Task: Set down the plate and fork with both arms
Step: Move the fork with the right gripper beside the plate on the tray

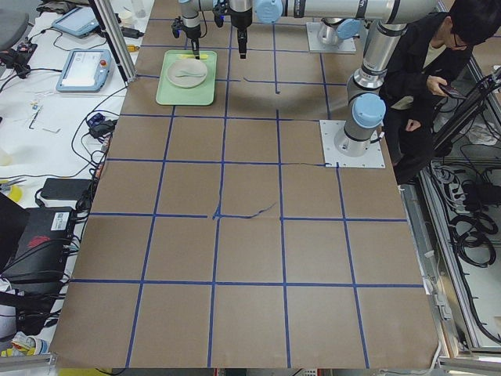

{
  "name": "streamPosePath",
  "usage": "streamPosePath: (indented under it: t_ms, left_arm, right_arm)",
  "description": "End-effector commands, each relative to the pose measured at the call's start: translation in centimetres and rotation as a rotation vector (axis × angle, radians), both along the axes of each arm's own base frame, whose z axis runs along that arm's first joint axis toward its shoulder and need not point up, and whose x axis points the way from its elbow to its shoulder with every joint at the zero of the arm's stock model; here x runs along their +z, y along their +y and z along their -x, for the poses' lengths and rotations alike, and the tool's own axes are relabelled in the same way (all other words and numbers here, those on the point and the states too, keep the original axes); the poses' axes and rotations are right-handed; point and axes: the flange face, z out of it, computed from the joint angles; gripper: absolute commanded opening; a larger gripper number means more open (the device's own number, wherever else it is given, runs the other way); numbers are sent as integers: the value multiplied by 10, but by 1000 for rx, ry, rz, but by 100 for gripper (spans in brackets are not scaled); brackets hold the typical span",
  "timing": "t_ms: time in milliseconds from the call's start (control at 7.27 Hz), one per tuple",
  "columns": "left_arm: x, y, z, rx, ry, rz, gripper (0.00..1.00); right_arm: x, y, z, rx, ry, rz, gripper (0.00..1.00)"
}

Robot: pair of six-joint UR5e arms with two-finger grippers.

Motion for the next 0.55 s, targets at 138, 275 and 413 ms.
streamPosePath:
  t_ms: [138, 275, 413]
  left_arm:
    - [2, 1, 0, 0, 0, 4, 100]
    - [1, 1, 0, 0, 0, 2, 100]
    - [2, 2, 0, 0, -1, 3, 100]
  right_arm:
    - [124, 59, 41, -43, 15, 69, 100]
    - [182, 106, 51, -64, 11, 114, 100]
    - [224, 155, 55, -57, 16, 52, 100]
